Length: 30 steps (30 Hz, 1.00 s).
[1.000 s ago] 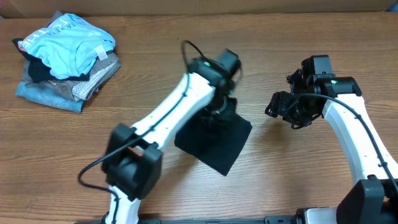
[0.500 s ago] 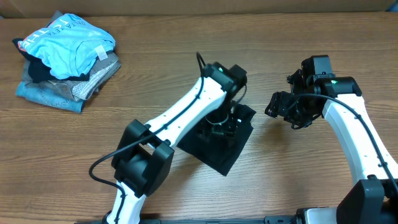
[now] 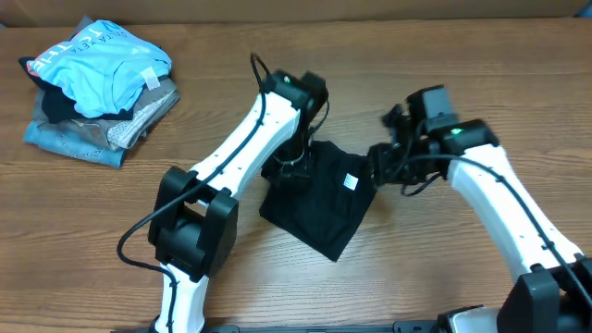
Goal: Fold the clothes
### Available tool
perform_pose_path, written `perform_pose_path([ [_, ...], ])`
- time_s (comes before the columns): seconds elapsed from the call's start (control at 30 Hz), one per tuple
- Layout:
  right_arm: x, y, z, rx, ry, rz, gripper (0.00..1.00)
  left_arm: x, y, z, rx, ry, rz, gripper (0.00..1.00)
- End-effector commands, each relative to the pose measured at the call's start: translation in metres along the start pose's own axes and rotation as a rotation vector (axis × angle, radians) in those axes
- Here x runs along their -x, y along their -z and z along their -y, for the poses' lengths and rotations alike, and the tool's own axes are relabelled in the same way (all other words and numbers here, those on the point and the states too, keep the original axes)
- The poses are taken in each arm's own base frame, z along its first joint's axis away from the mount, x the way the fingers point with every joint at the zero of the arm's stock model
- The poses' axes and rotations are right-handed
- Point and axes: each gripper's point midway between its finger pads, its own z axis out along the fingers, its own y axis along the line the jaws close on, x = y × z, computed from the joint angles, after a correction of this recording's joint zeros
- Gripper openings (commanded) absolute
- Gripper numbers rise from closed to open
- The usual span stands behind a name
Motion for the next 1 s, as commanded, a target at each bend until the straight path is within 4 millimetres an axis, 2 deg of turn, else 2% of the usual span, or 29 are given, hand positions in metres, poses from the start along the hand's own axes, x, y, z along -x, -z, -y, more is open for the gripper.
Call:
perform_pose_path([
  [0.0,-0.025,-0.026,-0.018,0.04,0.08,-0.066,0.45,-0.015,-0.043,-0.019,0.084,-0.016,-0.068,0.4],
  [0.07,-0.036,-0.041,-0.016,0.024,0.064,-0.079,0.4,-0.027,-0.069,-0.032,0.104,0.007,-0.111,0.34],
  [0.17,-0.05,-0.058,-0.006,0.015,0.027,-0.093,0.35,-0.04,-0.088,-0.047,0.115,0.063,-0.158,0.26],
  [0.23,-0.06,-0.069,0.002,0.01,0.02,-0.108,0.32,-0.043,-0.09,-0.054,0.11,0.093,-0.172,0.23],
  [0.33,-0.073,-0.08,0.012,-0.006,0.005,-0.142,0.32,-0.039,-0.083,-0.06,0.085,0.125,-0.172,0.25],
  [0.4,-0.075,-0.081,0.013,-0.01,0.001,-0.153,0.32,-0.034,-0.071,-0.061,0.052,0.137,-0.167,0.33],
  [0.53,-0.075,-0.081,0.015,-0.017,0.0,-0.151,0.29,-0.012,-0.03,-0.058,-0.037,0.114,-0.091,0.47],
  [0.57,-0.075,-0.081,0.015,-0.018,-0.001,-0.153,0.3,-0.005,-0.019,-0.058,-0.049,0.108,-0.056,0.54],
  [0.63,-0.074,-0.08,0.016,-0.031,-0.002,-0.153,0.34,0.009,-0.001,-0.062,-0.071,0.097,0.016,0.9],
  [0.67,-0.073,-0.078,0.016,-0.035,-0.003,-0.153,0.36,0.017,0.006,-0.066,-0.076,0.094,0.05,1.0],
  [0.73,-0.071,-0.075,0.016,-0.038,-0.008,-0.152,0.37,0.03,0.009,-0.072,-0.103,0.091,0.1,1.0],
  [0.83,-0.065,-0.07,0.015,-0.037,-0.015,-0.144,0.4,0.04,0.001,-0.071,-0.185,0.054,0.132,1.0],
  [0.97,-0.057,-0.067,0.012,-0.029,-0.012,-0.128,0.44,0.045,-0.021,-0.047,-0.384,-0.004,0.13,1.0],
])
